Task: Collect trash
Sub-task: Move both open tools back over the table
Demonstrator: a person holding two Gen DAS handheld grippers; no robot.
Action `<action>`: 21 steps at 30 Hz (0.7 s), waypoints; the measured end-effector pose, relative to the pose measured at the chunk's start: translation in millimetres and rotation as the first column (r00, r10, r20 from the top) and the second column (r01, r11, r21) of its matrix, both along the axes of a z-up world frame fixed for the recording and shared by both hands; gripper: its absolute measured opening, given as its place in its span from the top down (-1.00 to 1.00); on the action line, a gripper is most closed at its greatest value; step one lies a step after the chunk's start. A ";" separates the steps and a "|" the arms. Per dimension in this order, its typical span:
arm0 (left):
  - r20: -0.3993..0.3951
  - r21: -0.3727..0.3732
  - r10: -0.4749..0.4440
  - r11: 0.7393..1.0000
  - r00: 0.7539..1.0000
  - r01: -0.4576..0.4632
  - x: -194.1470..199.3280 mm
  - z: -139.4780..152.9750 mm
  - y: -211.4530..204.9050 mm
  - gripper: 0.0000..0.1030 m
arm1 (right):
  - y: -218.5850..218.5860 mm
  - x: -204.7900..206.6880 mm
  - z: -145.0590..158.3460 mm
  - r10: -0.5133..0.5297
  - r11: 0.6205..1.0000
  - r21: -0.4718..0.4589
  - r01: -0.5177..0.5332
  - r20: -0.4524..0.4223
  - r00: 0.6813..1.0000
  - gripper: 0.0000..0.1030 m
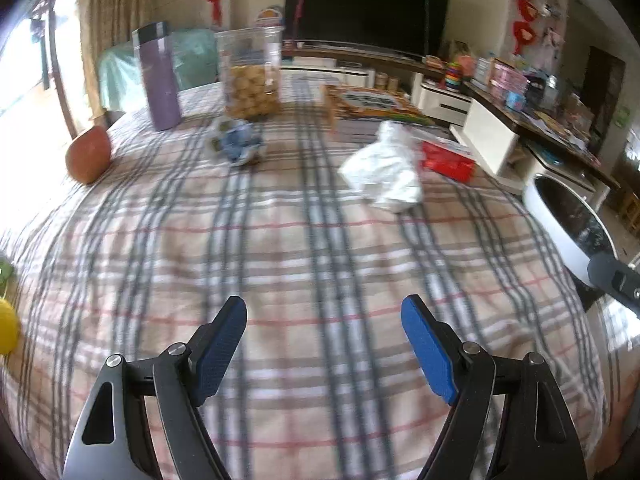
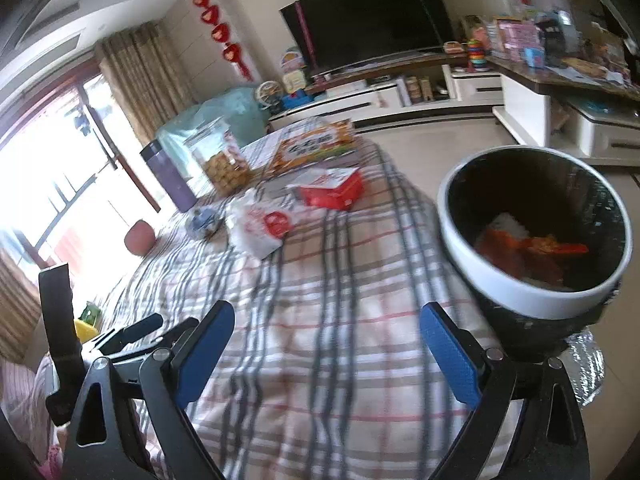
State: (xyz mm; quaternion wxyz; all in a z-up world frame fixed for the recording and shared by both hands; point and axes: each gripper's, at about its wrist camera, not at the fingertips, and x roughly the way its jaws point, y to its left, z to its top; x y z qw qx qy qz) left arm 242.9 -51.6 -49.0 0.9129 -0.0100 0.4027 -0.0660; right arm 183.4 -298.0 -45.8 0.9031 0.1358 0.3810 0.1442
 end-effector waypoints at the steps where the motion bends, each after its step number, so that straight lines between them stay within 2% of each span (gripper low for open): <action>1: -0.001 0.000 0.008 1.000 1.000 -0.008 1.7 -1.6 2.0 -0.54 | 5.3 0.5 -1.3 0.009 1.000 -0.003 -0.009 0.000 1.000 -0.84; 12: -0.009 0.011 0.076 0.997 0.997 -0.076 10.1 -6.2 34.1 -0.54 | 45.4 12.9 -17.1 0.068 0.998 -0.006 -0.068 -0.023 0.997 -0.84; 21: -0.007 0.035 0.088 0.996 0.996 -0.088 37.5 -9.9 46.6 -0.54 | 67.2 29.1 -21.8 0.099 0.995 -0.009 -0.099 -0.029 0.995 -0.84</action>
